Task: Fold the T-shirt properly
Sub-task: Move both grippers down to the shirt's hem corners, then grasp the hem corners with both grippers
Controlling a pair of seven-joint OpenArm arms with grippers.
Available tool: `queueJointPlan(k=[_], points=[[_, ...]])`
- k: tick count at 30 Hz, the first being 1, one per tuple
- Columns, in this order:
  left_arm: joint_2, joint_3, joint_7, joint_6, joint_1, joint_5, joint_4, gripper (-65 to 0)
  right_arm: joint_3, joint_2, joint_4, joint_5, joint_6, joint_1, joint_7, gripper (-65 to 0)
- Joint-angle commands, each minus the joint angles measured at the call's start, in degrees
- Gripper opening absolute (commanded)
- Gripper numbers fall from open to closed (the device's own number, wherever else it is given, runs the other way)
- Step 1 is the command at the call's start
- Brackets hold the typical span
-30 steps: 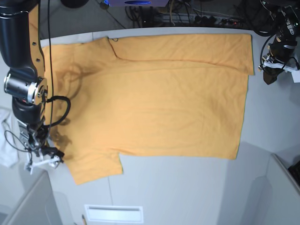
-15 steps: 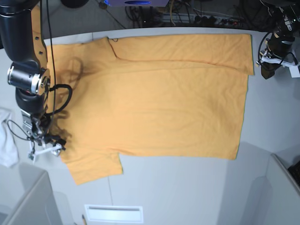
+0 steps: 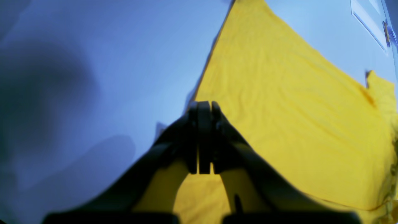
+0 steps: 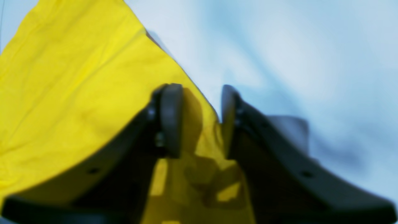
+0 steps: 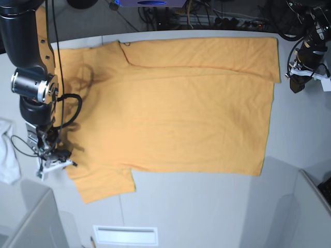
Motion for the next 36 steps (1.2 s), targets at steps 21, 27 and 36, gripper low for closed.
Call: queueJointPlan(k=[21, 27, 36], points=[[-9.68, 18.79, -1.04, -0.63, -51.07, 31.19, -44.40, -16.1, -0.04, 0.37, 0.56, 0.20, 0.37, 1.79, -0.80, -65.0], [-9.42, 28.64, -13.26, -0.63, -62.24, 31.10, -67.78, -16.5, -0.04, 0.37, 0.56, 0.20, 0.37, 1.79, -0.80, -65.0], [-7.83, 41.12, -28.82, -0.63, -71.12, 31.02, -88.00, -16.1, -0.04, 0.37, 0.56, 0.20, 0.37, 1.79, -0.80, -65.0]])
